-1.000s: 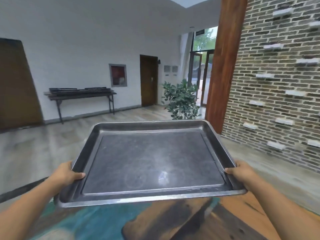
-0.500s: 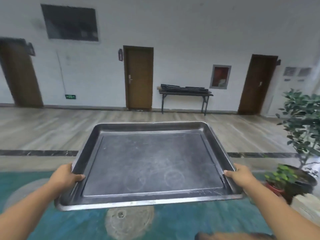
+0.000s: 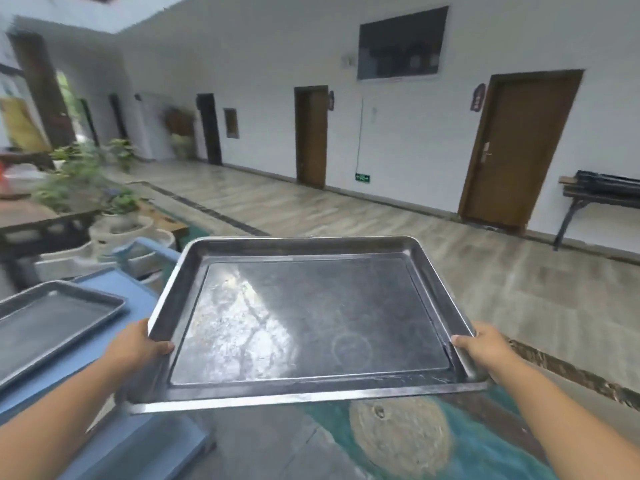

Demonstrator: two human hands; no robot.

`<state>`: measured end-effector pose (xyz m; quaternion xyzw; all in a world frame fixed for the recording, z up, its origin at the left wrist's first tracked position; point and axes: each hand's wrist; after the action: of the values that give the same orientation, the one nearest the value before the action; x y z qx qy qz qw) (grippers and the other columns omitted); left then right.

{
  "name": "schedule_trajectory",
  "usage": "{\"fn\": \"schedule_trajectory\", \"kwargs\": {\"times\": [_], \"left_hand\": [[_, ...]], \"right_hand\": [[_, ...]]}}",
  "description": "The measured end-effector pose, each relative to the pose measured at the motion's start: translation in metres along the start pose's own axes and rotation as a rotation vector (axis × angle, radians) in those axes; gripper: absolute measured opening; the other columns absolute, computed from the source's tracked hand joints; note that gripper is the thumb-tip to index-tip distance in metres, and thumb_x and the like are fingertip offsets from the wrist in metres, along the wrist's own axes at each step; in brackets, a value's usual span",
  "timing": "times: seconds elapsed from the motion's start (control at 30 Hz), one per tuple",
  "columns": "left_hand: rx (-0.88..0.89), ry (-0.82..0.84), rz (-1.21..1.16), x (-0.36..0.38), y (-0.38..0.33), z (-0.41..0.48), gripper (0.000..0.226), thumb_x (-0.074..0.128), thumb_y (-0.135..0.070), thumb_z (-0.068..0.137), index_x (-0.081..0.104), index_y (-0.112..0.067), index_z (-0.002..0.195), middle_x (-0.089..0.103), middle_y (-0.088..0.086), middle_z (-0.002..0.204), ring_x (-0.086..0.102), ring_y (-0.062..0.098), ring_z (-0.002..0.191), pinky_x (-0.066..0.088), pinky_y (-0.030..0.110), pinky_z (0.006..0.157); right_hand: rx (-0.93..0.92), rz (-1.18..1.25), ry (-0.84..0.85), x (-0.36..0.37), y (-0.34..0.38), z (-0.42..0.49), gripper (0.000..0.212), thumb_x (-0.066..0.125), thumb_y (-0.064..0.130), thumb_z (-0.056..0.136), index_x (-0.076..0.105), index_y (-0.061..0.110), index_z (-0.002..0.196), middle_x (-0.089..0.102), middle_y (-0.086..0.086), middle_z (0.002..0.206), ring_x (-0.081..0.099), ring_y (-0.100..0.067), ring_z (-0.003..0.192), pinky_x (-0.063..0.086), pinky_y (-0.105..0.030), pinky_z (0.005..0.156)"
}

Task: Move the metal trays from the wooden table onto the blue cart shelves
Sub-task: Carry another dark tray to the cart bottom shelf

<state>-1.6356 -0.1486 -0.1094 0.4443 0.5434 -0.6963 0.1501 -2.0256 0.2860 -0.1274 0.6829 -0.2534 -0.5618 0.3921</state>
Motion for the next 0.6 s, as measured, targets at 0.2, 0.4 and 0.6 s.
{"fn": "schedule_trajectory", "kwargs": {"times": [0.2, 0.4, 0.6], "left_hand": [[-0.214, -0.168, -0.002, -0.064, 0.089, -0.086, 0.028, 0.082, -0.013, 0.074, 0.067, -0.012, 0.097, 0.070, 0.008, 0.085, 0.061, 0.024, 0.070, 0.043, 0.035, 0.065], [-0.426, -0.347, -0.034, -0.119, 0.170, -0.171, 0.028, 0.082, -0.012, 0.075, 0.063, -0.014, 0.096, 0.064, 0.004, 0.079, 0.055, 0.014, 0.062, 0.041, 0.033, 0.061], [-0.580, -0.422, -0.031, -0.170, 0.244, -0.227, 0.026, 0.081, -0.014, 0.075, 0.065, -0.012, 0.095, 0.070, 0.011, 0.090, 0.063, 0.028, 0.076, 0.047, 0.036, 0.072]], "right_hand": [[-0.157, -0.007, 0.253, 0.090, 0.049, 0.005, 0.011, 0.074, 0.004, 0.079, 0.071, 0.010, 0.088, 0.073, -0.013, 0.077, 0.071, -0.031, 0.075, 0.056, -0.043, 0.078], [-0.295, -0.045, 0.471, 0.187, 0.110, -0.033, 0.012, 0.073, 0.001, 0.079, 0.069, 0.012, 0.082, 0.072, -0.017, 0.077, 0.070, -0.035, 0.075, 0.057, -0.051, 0.077], [-0.442, -0.075, 0.586, 0.283, 0.169, -0.088, 0.008, 0.074, 0.004, 0.078, 0.071, 0.010, 0.082, 0.070, -0.006, 0.067, 0.065, -0.023, 0.063, 0.048, -0.030, 0.058]]}}
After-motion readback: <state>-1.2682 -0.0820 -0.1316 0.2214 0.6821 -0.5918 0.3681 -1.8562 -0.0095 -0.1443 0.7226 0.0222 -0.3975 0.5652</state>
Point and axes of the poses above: each hand's wrist, its own z-axis towards the middle knuckle, its own x-axis out of the palm, y = z × x
